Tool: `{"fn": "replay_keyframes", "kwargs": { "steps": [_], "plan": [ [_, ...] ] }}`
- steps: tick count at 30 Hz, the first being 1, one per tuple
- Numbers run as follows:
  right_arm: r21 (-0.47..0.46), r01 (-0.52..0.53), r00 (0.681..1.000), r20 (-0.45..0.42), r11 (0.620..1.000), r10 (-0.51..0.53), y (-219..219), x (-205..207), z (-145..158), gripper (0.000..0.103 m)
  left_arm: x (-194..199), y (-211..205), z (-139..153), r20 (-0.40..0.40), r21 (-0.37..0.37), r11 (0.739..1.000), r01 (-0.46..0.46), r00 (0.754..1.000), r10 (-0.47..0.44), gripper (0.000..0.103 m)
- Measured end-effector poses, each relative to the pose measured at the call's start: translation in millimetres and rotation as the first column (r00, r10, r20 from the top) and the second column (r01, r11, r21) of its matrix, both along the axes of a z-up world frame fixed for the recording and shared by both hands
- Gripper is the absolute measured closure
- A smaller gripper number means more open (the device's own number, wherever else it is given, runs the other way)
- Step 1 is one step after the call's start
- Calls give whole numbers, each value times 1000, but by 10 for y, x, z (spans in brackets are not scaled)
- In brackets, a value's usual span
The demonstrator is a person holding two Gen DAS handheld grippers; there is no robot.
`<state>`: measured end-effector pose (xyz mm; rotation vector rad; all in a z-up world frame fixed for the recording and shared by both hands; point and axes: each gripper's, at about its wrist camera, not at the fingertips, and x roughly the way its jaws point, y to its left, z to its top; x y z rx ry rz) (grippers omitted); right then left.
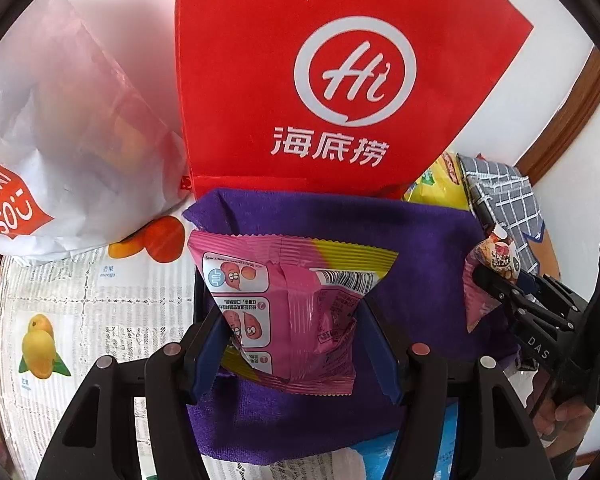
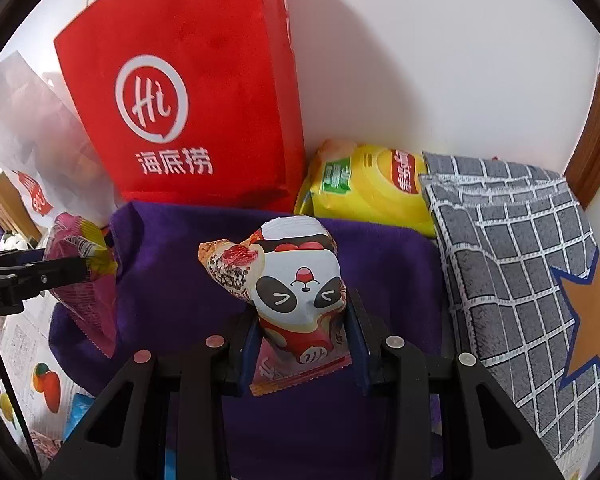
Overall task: Organize snacks
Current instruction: 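Carry the pink bag with the left tool while the right tool carries the panda packet to the purple towel, then open the left tool on the towel while the right tool releases the panda packet beside it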
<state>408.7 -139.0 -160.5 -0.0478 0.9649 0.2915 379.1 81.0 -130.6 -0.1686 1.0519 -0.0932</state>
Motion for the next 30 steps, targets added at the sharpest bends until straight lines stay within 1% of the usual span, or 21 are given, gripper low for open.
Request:
{"fn": "replay_keyframes", "kwargs": {
  "steps": [6,20,22,24,26,30],
  "plan": [
    [-17,-8,1000,-29,1000,7,11,24,-92,64,31,-46,-47,-17,8,1000,12,1000,-12,42],
    [-38,-28,998,-58,999,26,56,40,-158,63,99,-122,-147,-63,17,999,32,998,-30,42],
    [-46,-27,998,-60,999,24,60,37,-151,61,98,-137,-140,-58,19,999,34,998,-33,42],
    [-54,-25,998,-64,998,22,56,32,-138,52,90,-141,-122,-52,28,999,33,998,-32,42],
    [-62,-16,998,-54,998,13,37,22,-88,47,83,-136,-93,-43,22,999,37,998,-36,42],
    [-41,5,999,-31,999,-7,-39,-18,58,41,67,-141,-43,-38,7,999,48,998,-48,42]
  ]
}}
